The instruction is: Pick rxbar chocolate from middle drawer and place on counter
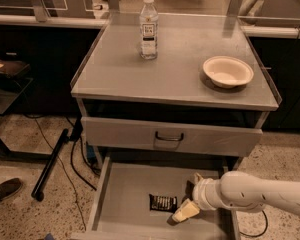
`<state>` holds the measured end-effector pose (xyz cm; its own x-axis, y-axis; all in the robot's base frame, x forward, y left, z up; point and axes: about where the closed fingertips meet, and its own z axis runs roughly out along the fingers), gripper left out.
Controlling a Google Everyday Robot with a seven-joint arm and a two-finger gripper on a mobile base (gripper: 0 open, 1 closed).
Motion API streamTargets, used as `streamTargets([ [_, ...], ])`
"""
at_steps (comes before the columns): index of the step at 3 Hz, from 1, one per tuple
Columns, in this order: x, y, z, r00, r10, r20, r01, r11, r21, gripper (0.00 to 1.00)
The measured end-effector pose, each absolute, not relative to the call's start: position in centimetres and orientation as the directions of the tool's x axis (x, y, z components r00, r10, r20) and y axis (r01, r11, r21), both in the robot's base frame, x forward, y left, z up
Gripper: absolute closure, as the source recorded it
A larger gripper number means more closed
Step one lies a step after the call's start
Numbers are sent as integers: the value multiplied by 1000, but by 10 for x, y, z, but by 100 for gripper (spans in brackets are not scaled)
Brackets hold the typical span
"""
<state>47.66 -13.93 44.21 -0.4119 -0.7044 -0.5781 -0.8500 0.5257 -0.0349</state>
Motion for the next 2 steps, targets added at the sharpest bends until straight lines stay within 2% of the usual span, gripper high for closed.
streamTargets([
  [2,489,-113,399,-340,-688,-641,-889,458,-21,0],
])
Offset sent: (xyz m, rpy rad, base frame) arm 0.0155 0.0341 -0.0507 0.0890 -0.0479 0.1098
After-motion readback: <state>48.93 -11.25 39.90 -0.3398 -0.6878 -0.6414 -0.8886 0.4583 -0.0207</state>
